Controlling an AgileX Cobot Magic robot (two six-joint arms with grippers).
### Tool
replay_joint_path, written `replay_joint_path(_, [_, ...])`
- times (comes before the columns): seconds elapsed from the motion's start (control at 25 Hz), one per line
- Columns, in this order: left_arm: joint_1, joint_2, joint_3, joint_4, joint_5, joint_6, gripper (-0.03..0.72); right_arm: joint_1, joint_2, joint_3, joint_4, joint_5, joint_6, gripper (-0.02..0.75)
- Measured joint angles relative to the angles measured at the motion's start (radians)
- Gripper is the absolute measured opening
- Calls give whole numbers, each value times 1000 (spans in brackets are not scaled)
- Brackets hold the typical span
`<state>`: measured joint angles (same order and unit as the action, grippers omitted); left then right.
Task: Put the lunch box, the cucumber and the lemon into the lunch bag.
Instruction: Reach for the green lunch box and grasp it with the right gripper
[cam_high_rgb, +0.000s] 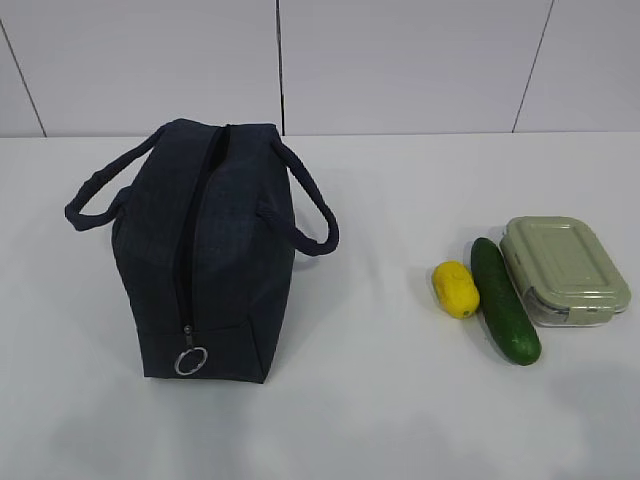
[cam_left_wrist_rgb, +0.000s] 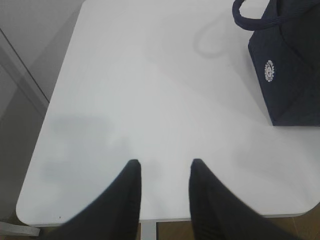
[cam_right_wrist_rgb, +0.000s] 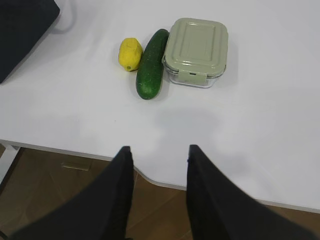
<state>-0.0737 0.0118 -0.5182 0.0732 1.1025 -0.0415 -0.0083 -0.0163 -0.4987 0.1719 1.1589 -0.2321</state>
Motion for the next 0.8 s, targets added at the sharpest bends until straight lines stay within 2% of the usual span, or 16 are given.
replay_joint_path(0.8, [0,0,0,0,0,0,236,0,0,0,0,0,0,282])
